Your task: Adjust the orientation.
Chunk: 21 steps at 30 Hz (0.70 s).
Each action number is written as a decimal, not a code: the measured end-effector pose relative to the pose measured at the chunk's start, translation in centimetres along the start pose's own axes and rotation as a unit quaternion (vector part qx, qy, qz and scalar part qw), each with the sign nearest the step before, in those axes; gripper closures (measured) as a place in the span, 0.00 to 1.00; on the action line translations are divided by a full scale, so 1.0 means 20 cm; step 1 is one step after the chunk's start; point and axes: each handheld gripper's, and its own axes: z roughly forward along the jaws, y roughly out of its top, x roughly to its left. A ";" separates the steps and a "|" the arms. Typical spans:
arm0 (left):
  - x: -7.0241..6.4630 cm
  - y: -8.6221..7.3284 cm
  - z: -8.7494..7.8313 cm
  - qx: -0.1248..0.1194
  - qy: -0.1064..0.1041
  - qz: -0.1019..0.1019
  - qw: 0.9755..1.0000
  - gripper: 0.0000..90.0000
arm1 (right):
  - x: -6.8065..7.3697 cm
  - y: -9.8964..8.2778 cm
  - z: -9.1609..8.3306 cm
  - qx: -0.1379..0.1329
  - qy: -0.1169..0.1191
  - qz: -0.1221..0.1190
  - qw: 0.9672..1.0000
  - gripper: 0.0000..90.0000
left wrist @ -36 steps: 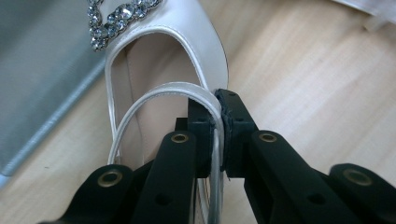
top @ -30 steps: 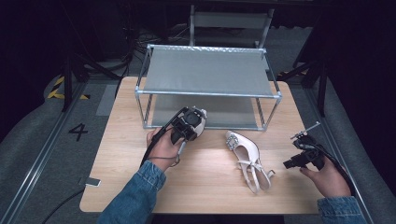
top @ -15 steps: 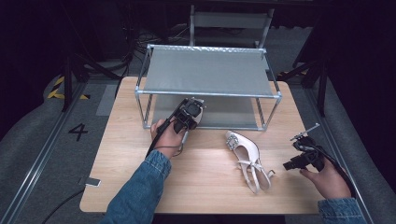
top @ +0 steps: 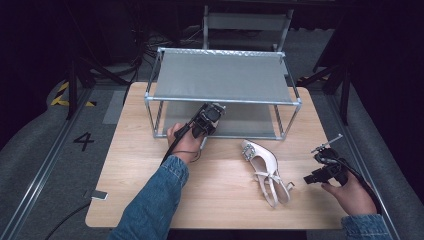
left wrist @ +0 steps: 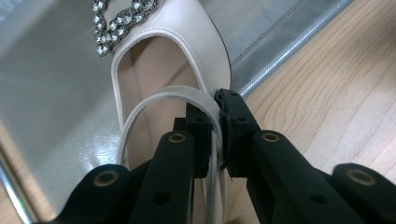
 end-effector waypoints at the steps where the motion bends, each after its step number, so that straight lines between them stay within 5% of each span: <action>1: 0.01 0.00 0.01 0.001 -0.001 0.000 1.000 0.90 | 0.00 0.00 0.00 -0.001 -0.001 0.000 1.000 0.59; 4: 0.00 0.00 0.01 -0.012 -0.004 0.005 1.000 0.85 | 0.00 -0.01 0.00 0.001 0.000 0.003 1.000 0.59; 7: -0.02 0.00 0.00 -0.027 -0.016 -0.002 1.000 0.67 | 0.00 -0.01 0.00 0.001 -0.001 0.003 1.000 0.58; 10: -0.07 -0.02 -0.03 -0.039 -0.019 -0.058 0.997 0.58 | 0.01 -0.01 0.01 0.002 -0.001 0.001 1.000 0.58; 13: -0.06 -0.03 -0.06 -0.042 -0.025 -0.032 0.998 0.54 | 0.01 0.00 0.01 0.003 0.000 -0.001 1.000 0.58; 21: -0.09 -0.13 -0.18 -0.105 -0.032 -0.036 0.993 0.52 | 0.03 0.02 0.03 0.008 0.003 -0.005 1.000 0.58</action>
